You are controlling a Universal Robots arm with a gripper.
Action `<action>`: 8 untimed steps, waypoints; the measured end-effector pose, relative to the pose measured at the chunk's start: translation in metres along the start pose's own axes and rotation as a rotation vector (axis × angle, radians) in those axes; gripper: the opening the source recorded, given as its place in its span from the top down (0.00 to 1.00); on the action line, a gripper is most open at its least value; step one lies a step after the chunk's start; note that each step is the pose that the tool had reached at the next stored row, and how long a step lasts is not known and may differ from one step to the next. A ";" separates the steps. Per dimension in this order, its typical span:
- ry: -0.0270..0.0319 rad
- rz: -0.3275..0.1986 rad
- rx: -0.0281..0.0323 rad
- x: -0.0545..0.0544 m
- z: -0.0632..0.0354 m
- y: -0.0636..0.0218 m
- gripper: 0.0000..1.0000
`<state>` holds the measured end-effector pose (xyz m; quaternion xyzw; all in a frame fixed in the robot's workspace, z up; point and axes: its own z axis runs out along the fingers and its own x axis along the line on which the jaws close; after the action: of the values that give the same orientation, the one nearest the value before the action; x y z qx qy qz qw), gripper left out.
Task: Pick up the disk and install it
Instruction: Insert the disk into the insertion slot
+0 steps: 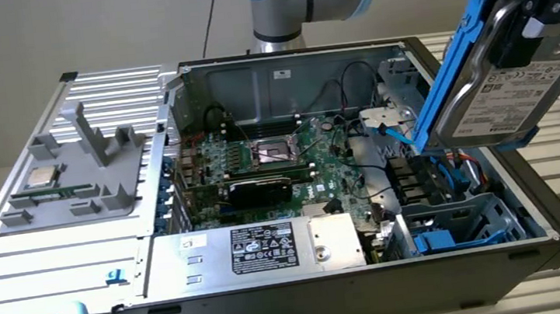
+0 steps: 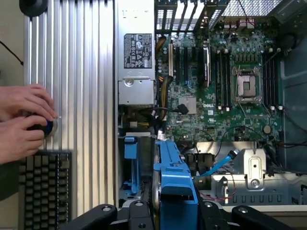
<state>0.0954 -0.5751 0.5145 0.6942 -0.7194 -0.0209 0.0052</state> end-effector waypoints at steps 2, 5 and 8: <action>-0.0003 0.007 0.0009 0.003 0.0013 -0.0001 0.63; -0.0009 0.018 0.0037 0.007 0.0045 -0.0005 0.63; -0.0012 0.026 0.0080 0.012 0.0089 -0.0008 0.63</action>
<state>0.0955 -0.5867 0.5053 0.6846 -0.7286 -0.0184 0.0023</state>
